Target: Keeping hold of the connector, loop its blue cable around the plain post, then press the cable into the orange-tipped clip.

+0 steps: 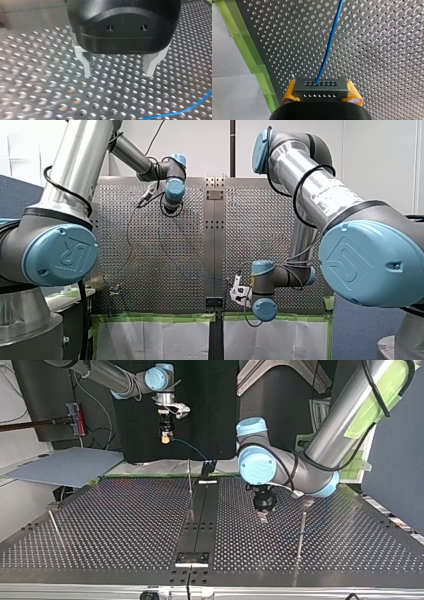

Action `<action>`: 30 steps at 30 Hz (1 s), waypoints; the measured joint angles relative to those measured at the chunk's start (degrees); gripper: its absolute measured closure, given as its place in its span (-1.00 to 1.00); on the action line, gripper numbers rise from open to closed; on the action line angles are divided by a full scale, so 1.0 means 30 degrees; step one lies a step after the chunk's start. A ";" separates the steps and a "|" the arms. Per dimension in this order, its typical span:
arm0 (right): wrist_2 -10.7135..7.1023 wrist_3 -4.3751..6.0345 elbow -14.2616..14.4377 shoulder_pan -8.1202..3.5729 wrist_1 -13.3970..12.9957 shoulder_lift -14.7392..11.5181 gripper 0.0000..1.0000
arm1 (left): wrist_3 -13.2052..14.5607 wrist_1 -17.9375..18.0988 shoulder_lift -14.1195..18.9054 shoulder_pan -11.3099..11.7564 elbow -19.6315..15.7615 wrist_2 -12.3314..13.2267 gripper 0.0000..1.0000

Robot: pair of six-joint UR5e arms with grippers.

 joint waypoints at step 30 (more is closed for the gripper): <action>0.0001 0.0000 -0.0009 0.0059 -0.0104 0.0017 1.00 | 0.2762 0.2091 -0.1740 0.0730 0.0183 -0.2293 -1.00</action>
